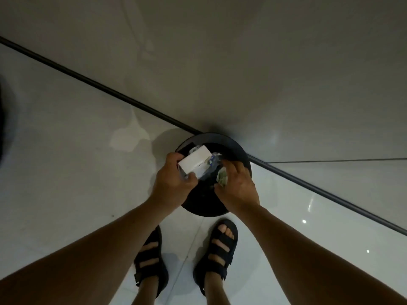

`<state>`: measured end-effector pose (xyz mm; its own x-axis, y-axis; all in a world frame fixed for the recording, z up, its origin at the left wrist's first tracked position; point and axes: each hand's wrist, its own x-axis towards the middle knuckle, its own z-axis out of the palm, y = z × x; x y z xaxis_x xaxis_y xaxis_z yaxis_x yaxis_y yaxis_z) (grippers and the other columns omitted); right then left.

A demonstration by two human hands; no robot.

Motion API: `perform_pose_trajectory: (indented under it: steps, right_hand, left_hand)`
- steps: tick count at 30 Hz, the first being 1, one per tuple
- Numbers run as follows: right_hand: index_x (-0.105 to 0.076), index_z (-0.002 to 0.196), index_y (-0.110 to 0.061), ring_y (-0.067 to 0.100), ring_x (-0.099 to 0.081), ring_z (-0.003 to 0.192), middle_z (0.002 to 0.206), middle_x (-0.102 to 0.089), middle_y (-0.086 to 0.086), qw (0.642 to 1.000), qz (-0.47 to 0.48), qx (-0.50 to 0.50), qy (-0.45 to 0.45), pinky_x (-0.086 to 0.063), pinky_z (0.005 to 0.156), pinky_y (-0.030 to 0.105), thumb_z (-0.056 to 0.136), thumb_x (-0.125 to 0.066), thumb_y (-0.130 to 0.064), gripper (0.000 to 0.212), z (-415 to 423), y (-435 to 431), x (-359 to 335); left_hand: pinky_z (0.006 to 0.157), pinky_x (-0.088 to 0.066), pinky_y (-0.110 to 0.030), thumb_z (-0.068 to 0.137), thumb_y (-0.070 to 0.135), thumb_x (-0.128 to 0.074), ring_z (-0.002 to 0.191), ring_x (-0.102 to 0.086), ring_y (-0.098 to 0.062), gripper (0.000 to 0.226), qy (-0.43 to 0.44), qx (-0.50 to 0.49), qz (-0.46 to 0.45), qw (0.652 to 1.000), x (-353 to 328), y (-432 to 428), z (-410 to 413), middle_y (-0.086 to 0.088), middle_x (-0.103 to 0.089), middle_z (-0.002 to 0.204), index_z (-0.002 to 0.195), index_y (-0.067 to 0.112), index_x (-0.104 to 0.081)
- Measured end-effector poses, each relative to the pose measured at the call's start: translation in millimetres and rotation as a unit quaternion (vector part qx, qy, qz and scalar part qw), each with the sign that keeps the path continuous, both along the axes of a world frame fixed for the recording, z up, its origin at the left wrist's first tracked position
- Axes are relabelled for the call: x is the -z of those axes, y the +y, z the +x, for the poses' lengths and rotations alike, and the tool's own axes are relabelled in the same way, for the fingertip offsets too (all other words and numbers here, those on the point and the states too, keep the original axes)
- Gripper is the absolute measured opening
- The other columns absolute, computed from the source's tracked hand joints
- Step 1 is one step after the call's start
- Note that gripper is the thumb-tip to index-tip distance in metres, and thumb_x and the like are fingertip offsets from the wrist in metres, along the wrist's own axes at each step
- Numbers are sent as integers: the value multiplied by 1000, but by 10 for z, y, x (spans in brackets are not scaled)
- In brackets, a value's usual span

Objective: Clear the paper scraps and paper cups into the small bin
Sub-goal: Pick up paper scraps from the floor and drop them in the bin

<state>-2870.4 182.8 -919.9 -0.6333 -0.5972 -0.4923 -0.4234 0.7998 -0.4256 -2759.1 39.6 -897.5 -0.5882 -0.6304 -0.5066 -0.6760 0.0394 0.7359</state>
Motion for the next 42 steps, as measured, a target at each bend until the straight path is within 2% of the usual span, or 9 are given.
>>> perform_pose_trajectory:
  steps: [2, 4, 7, 10, 14, 19, 26, 36, 42]
  right_hand:
    - [-32, 144, -24, 24, -38, 130, 143, -40, 3, 999, -2, -10, 40, -36, 107, 36, 83, -65, -43, 72, 25, 39, 56]
    - [-28, 147, -24, 24, -33, 136, 150, -34, 2, 998, -9, -4, 62, -31, 111, 37, 83, -62, -49, 77, 73, 53, 66]
    - [-19, 154, -24, 22, -13, 148, 161, -17, 1, 997, -23, -5, 72, -18, 117, 39, 86, -57, -51, 82, 160, 81, 53]
    - [-14, 156, -23, 16, 5, 150, 164, -5, -1, 997, -25, -2, 68, -9, 121, 38, 91, -51, -51, 80, 188, 117, 44]
    - [-12, 156, -22, 13, 9, 150, 164, -3, -2, 997, -24, 10, 70, -6, 122, 37, 93, -46, -53, 78, 176, 197, 59]
    - [-8, 156, -22, 11, 14, 149, 164, 1, -3, 997, -29, 7, 69, 3, 120, 33, 94, -35, -59, 77, 193, 270, 153]
    - [0, 156, -25, 9, 22, 146, 163, 9, -5, 998, -12, -1, 55, 7, 119, 34, 94, -31, -62, 79, 241, 230, 77]
    - [-1, 156, -20, 13, 17, 148, 164, 5, -1, 998, -23, 28, 55, -5, 122, 42, 94, -22, -65, 80, 235, 195, -1181]
    - [14, 153, -27, 10, 33, 141, 156, 29, -8, 996, 43, 23, 79, 10, 118, 37, 92, -16, -71, 81, 463, 469, -2227]
  left_hand:
    - [89, -52, -31, 77, 19, -74, 119, -48, -27, 66, -22, 62, -99, 993, 24, -50, 16, -8, -49, 127, 133, 12, -40]
    - [107, -38, -47, 78, 26, -69, 140, -28, -34, 80, -43, 181, -252, 950, 37, -86, 20, -17, -34, 149, 146, 7, -32]
    - [116, -20, -52, 90, 39, -50, 148, -6, -30, 75, -54, 382, -371, 845, 99, -129, 8, -13, -12, 160, 152, 12, -19]
    - [118, -12, -51, 95, 51, -35, 148, -1, -26, 73, -90, 447, -384, 803, 189, -157, 23, -9, -6, 160, 153, 14, -12]
    - [117, -9, -51, 92, 64, -25, 148, 5, -25, 82, -128, 436, -377, 807, 259, -69, -96, -9, 2, 160, 153, 13, -7]
    - [118, 3, -48, 86, 73, -22, 144, 25, -20, 96, -162, 446, -374, 797, 519, -123, -146, -1, 26, 157, 142, 14, 28]
    - [119, -1, -47, 86, 70, -19, 145, 20, -20, 91, -145, 472, -356, 794, 402, -256, -57, -5, 19, 159, 150, 12, 10]
    - [119, 5, -44, 87, 68, -2, 142, 30, -16, 81, -185, 443, -321, 817, -972, -317, 207, -2, 27, 156, 145, 18, 24]
    - [117, 7, -44, 87, 65, -3, 141, 31, -16, 79, -151, 428, -324, 830, -2086, -235, 113, 0, 31, 154, 149, 20, 18]
